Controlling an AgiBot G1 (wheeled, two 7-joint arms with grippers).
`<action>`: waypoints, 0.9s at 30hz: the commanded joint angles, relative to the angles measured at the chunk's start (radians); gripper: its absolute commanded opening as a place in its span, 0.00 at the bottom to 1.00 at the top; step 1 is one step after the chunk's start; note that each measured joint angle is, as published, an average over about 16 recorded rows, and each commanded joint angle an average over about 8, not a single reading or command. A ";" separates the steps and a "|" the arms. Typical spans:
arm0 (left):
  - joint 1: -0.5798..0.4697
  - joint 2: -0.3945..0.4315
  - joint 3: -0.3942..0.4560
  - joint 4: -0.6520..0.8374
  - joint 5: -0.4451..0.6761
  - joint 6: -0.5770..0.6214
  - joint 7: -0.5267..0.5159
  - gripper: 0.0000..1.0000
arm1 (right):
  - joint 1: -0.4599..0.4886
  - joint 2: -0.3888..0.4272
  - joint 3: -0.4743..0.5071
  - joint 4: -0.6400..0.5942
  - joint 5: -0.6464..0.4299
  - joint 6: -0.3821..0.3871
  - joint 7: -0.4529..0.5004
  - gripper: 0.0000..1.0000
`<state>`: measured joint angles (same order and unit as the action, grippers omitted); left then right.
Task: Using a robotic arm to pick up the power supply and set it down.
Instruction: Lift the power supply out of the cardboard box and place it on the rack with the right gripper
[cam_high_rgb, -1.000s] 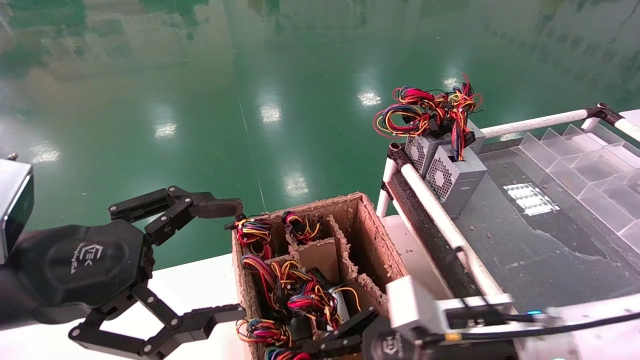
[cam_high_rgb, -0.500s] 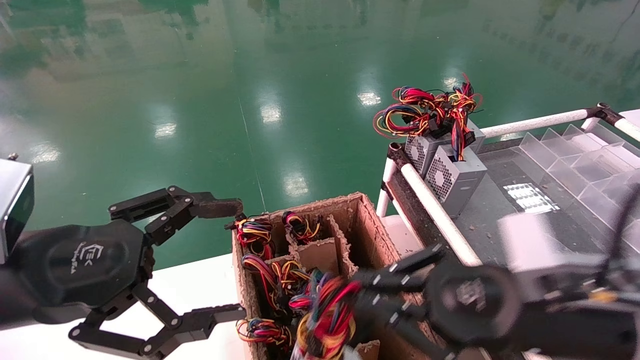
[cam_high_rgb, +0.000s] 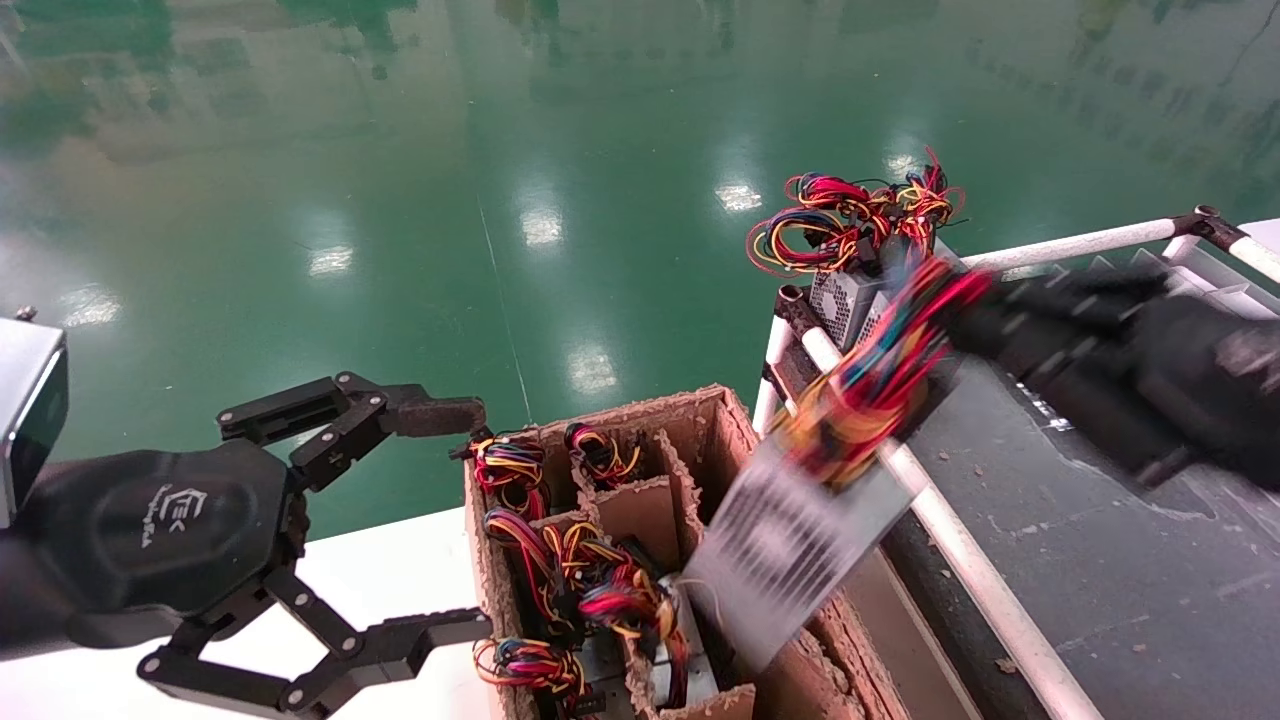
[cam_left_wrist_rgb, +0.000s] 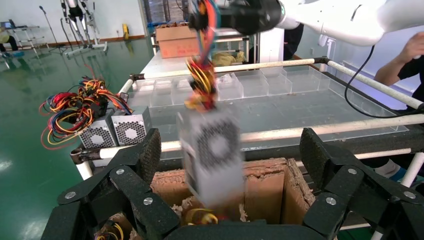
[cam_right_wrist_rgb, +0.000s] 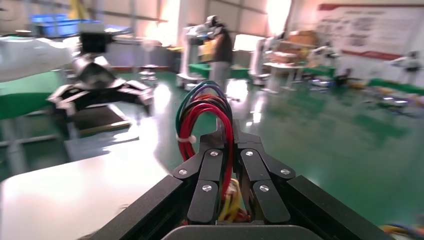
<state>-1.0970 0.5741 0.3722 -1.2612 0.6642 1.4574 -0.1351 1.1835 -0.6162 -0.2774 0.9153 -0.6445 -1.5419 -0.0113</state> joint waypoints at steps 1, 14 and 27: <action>0.000 0.000 0.000 0.000 0.000 0.000 0.000 1.00 | 0.021 0.021 0.015 -0.037 0.011 -0.005 -0.001 0.00; 0.000 0.000 0.000 0.000 0.000 0.000 0.000 1.00 | 0.180 0.092 -0.016 -0.380 -0.142 -0.009 -0.160 0.00; 0.000 0.000 0.000 0.000 0.000 0.000 0.000 1.00 | 0.371 0.039 -0.085 -0.650 -0.294 0.123 -0.242 0.00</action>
<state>-1.0970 0.5741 0.3724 -1.2612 0.6641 1.4573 -0.1350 1.5517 -0.5825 -0.3626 0.2747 -0.9366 -1.4074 -0.2545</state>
